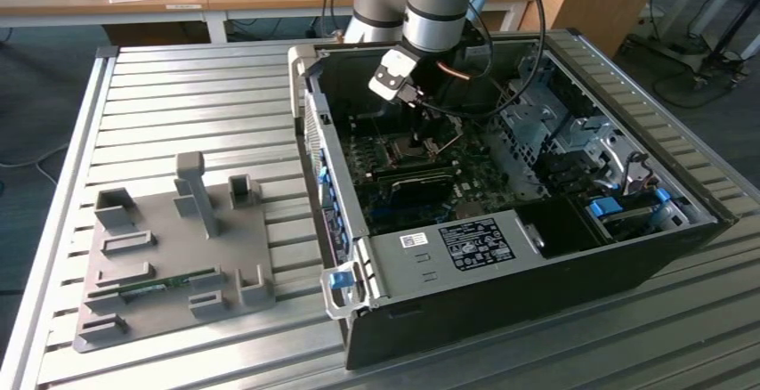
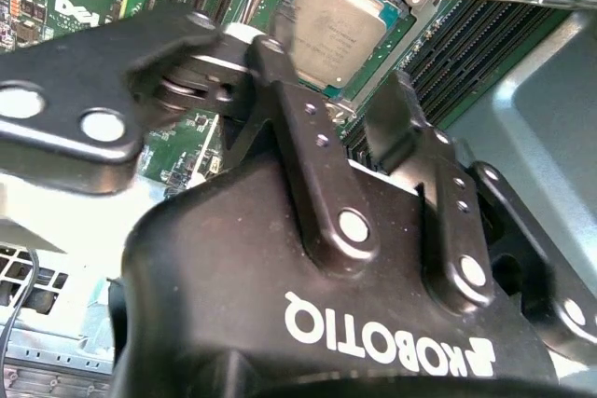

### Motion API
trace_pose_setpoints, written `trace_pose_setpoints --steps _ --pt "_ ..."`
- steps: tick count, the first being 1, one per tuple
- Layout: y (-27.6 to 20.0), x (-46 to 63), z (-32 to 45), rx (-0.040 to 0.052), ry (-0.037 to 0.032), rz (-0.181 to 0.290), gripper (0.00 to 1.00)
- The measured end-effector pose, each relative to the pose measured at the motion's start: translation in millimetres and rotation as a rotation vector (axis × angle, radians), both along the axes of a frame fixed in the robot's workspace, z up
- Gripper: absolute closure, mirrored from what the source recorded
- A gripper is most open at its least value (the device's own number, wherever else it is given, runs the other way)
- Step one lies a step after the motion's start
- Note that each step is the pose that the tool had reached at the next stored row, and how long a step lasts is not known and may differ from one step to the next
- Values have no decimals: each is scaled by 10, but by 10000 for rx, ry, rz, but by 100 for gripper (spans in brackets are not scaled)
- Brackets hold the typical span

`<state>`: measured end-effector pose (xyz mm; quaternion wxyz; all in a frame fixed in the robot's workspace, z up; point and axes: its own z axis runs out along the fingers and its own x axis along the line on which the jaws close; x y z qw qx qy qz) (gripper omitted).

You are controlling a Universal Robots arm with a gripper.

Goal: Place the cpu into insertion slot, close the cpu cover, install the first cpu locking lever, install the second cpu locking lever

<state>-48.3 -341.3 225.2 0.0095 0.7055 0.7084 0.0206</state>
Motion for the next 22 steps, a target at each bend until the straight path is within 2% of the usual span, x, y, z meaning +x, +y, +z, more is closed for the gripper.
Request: trace_pose_setpoints --steps 1,3,4,6,7,9,10,11,22 --pt "0 0 0 0 0 1 47" --pt "0 0 0 -1 0 0 59" --pt "0 0 0 -1 0 0 59" --pt "0 0 0 -2 0 0 70" --pt "0 0 0 -2 0 0 70" --pt "0 0 0 -2 0 0 82" --pt "0 0 0 -2 0 0 82" --pt "0 0 0 -3 0 0 88" --pt "0 0 -1 -13 1 0 89"
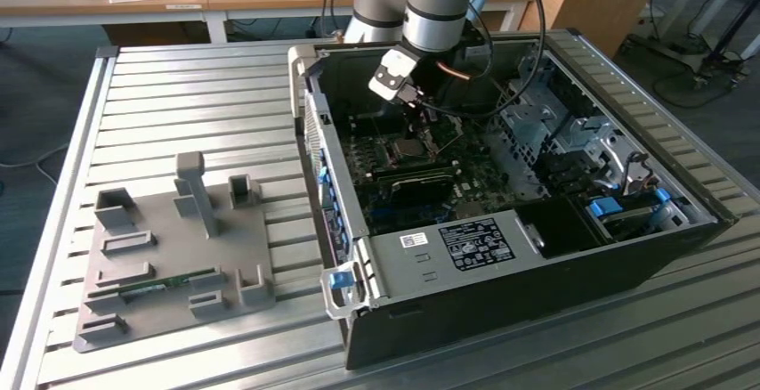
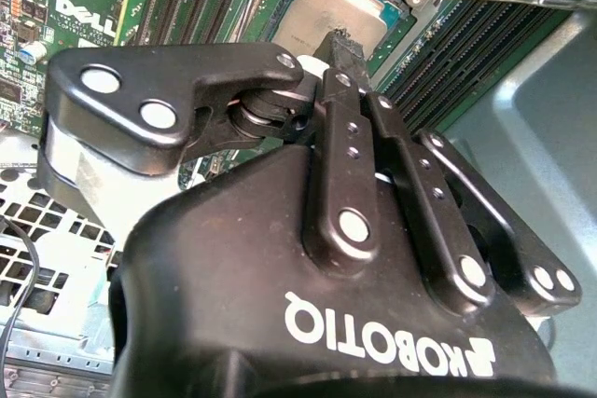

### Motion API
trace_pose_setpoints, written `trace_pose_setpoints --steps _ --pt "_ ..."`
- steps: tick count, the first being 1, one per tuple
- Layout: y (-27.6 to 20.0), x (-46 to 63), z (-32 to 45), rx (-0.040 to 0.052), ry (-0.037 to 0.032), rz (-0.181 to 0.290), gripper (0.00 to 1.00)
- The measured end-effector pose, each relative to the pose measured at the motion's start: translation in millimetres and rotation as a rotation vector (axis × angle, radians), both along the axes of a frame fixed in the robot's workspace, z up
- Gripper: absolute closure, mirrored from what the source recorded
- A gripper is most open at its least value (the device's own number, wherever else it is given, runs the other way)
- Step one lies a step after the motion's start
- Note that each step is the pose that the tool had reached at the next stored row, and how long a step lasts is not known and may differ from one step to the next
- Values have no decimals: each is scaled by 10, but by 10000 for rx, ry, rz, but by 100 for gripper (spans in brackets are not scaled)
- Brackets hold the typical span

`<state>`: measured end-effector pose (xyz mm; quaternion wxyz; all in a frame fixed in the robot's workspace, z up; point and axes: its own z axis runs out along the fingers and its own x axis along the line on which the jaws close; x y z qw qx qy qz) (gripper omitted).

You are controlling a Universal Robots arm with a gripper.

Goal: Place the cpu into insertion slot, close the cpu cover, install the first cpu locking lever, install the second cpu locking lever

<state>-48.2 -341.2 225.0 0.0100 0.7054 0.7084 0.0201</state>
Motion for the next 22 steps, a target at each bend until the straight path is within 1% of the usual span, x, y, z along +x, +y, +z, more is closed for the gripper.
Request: trace_pose_setpoints --steps 7,15,22 --pt "0 0 -37 -1 -1 0 89" --pt "0 0 -140 -2 0 0 89" --pt "0 19 -165 -5 0 0 89"
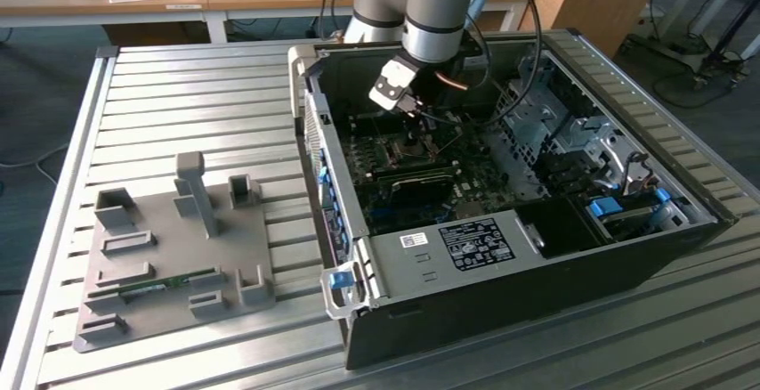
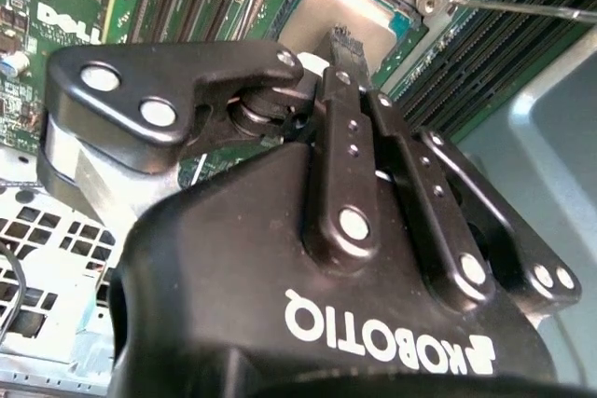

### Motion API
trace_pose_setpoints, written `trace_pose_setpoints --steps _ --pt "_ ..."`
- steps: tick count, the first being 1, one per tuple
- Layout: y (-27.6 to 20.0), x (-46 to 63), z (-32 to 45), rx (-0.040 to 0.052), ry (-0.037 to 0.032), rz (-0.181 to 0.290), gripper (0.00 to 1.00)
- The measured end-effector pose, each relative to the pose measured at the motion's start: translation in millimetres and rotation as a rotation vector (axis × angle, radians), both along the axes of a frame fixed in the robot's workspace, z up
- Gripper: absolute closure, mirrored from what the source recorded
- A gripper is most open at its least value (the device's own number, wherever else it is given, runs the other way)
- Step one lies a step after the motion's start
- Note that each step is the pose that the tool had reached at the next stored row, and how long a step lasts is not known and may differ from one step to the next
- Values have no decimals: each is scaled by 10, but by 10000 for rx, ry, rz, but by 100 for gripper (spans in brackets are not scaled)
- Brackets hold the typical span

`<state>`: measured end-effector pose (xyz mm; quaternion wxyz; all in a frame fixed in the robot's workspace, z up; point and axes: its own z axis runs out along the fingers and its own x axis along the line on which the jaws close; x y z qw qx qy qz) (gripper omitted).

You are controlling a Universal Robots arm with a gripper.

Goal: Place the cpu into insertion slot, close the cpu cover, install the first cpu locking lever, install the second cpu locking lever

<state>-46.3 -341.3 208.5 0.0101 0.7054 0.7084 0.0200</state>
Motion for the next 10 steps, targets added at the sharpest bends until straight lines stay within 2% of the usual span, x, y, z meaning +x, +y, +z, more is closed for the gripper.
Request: trace_pose_setpoints --steps 6,10 --pt "0 0 -66 1 -1 0 89" --pt "0 0 -68 -2 1 0 89"
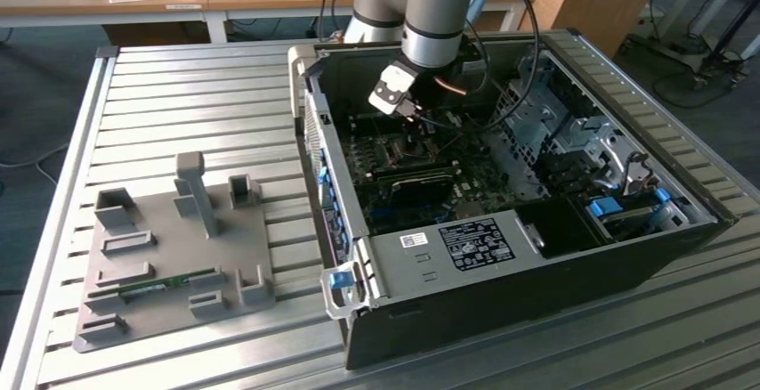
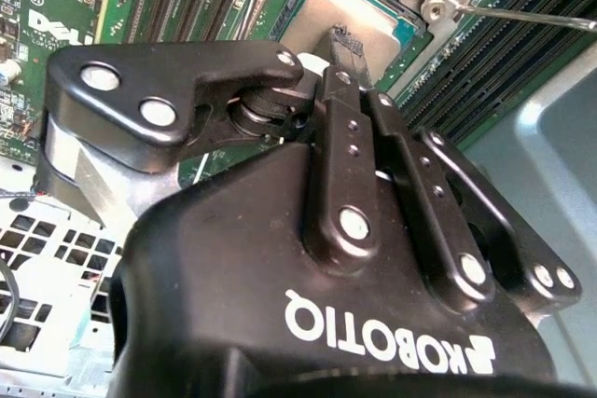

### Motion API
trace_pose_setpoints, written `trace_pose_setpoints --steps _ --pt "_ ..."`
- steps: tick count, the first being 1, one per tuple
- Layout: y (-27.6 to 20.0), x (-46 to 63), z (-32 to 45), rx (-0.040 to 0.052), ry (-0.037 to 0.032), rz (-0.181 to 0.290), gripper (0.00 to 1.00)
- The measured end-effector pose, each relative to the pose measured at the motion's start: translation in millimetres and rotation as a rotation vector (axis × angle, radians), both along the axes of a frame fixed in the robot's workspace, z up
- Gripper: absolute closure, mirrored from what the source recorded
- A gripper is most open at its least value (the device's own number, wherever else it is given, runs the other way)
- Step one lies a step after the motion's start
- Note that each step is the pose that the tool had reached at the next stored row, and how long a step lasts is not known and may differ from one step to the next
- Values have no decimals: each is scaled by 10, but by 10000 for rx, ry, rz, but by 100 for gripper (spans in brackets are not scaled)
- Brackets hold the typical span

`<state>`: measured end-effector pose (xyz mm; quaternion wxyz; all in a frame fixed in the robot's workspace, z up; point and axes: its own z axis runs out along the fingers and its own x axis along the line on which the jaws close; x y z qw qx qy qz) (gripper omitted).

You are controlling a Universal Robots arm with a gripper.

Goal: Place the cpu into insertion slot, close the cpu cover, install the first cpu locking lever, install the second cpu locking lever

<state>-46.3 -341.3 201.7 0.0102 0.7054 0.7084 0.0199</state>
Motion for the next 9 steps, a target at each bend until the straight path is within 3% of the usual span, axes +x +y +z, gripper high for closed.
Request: trace_pose_setpoints --steps 9 --pt "0 0 -25 0 1 0 89"
